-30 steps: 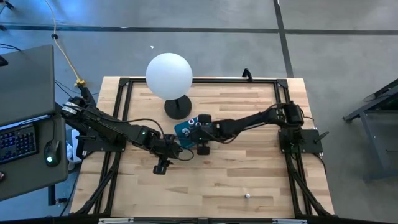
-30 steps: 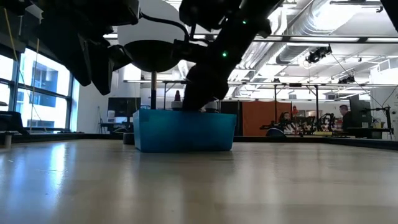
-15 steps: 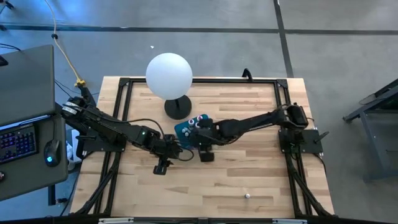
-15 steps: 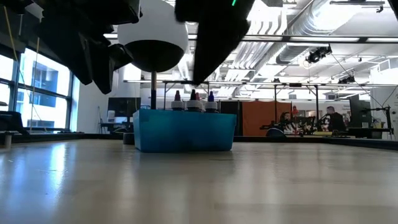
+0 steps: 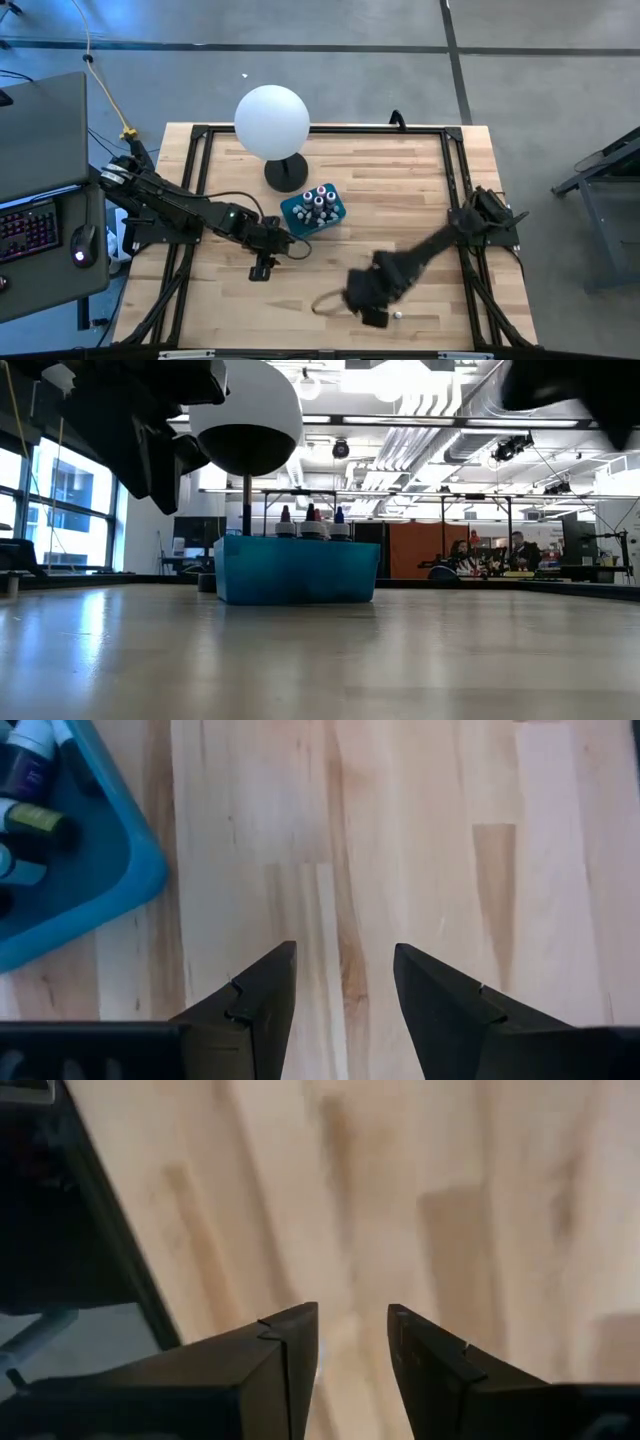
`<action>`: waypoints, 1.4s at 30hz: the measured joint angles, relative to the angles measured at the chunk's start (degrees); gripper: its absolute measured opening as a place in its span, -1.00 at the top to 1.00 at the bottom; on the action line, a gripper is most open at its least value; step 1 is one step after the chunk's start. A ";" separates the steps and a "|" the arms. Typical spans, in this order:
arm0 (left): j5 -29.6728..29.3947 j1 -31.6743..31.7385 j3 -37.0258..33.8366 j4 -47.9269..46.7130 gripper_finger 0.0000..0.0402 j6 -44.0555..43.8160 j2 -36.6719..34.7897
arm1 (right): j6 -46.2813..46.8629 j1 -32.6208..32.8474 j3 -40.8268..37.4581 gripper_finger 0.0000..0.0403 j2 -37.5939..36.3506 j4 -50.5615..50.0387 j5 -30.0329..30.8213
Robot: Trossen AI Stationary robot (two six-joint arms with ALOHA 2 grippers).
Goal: Pick & Place food coloring
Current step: Put the small red food coloring bottle into the blue container
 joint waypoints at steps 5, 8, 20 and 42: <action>0.31 -0.37 0.00 2.11 0.16 -1.52 0.00 | 2.69 4.95 -3.86 0.43 0.00 2.90 1.52; 0.33 -0.57 0.00 3.15 0.16 -2.49 0.00 | 4.16 5.21 -7.17 0.43 0.00 3.78 1.66; 0.09 -1.11 0.00 2.77 0.16 -1.07 0.00 | 15.46 5.78 -17.29 0.43 0.04 12.24 -10.45; 0.30 -1.11 0.00 2.73 0.16 5.17 0.00 | 21.40 9.41 -13.56 0.43 0.02 14.51 -6.42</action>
